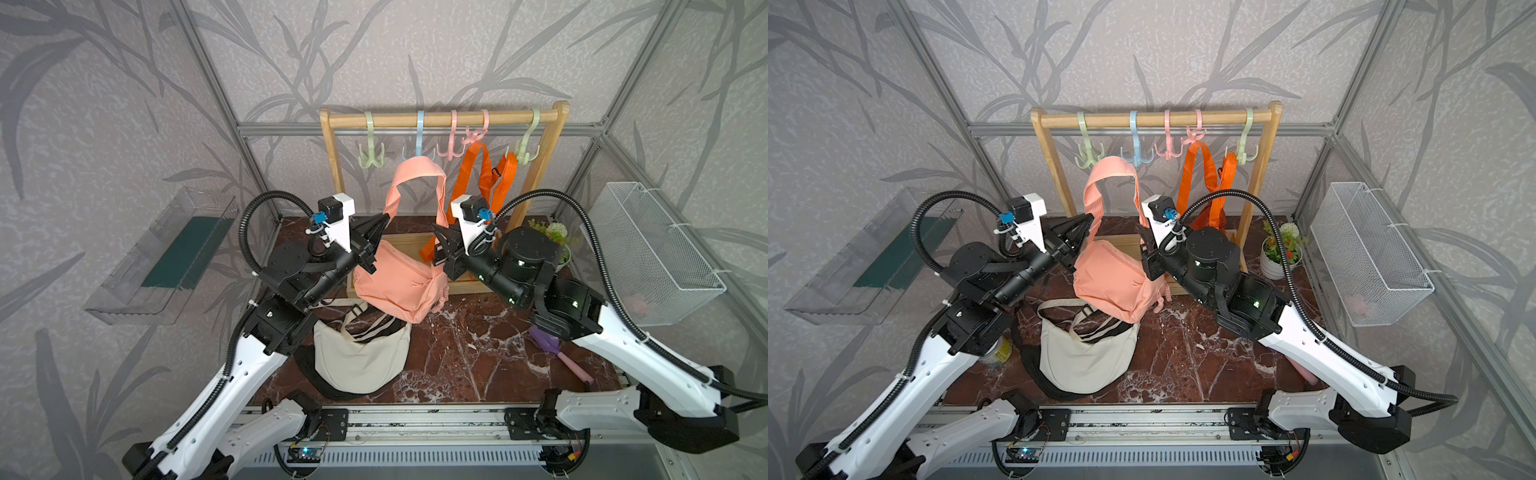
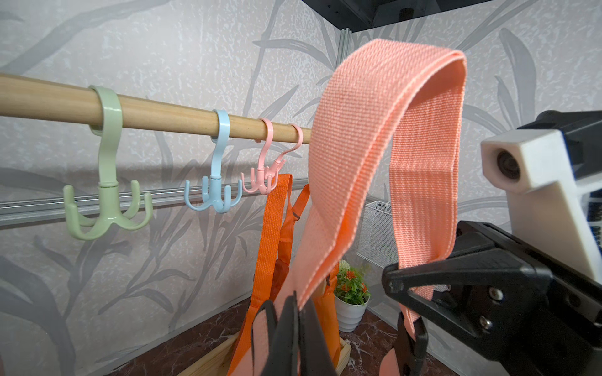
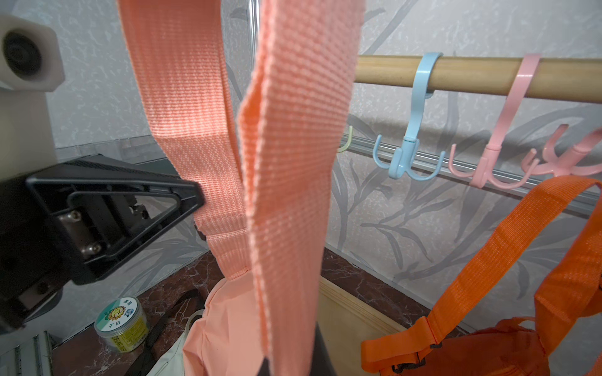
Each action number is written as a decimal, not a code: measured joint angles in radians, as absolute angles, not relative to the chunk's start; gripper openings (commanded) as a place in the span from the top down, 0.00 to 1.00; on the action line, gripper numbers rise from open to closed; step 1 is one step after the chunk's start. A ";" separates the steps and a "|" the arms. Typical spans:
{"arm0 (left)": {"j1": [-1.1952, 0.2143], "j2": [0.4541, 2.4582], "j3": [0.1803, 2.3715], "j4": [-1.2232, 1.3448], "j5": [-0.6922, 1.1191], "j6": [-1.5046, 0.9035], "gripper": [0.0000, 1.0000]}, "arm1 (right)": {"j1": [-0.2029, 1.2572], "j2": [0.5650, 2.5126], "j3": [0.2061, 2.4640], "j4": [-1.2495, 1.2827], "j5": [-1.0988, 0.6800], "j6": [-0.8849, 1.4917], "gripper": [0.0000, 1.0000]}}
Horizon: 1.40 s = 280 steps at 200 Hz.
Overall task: Take the bag off the hook
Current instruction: Pick up the bag from the hook, then place the bag inside the bag.
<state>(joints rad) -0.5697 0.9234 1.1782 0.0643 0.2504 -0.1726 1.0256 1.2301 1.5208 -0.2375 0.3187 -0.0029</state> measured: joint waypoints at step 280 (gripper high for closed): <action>-0.575 0.453 1.048 -0.480 0.151 -0.274 1.00 | 1.223 0.987 1.202 -0.218 0.333 -0.013 1.00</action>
